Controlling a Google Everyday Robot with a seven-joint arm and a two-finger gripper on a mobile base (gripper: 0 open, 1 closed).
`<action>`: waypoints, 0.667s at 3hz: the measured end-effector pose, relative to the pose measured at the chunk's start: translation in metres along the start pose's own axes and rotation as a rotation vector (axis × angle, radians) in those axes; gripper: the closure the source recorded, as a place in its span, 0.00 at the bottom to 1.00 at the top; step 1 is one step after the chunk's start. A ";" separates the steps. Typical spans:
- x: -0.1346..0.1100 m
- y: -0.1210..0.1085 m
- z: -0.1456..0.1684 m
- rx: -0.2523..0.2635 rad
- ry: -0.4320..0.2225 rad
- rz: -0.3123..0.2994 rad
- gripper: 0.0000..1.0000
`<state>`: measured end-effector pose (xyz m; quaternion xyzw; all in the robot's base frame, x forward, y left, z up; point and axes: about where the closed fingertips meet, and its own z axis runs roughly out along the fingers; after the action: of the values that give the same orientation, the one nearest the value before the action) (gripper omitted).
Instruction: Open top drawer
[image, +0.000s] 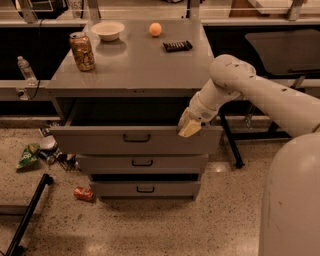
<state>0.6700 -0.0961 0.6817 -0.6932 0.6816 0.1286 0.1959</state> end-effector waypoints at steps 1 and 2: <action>-0.006 0.023 0.002 -0.068 -0.007 0.022 0.16; -0.006 0.023 0.002 -0.069 -0.007 0.022 0.00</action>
Offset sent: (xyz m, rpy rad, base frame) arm -0.1294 0.0324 0.0090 0.0421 0.4012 0.0587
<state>0.6472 -0.0900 0.6807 -0.6914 0.6838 0.1564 0.1728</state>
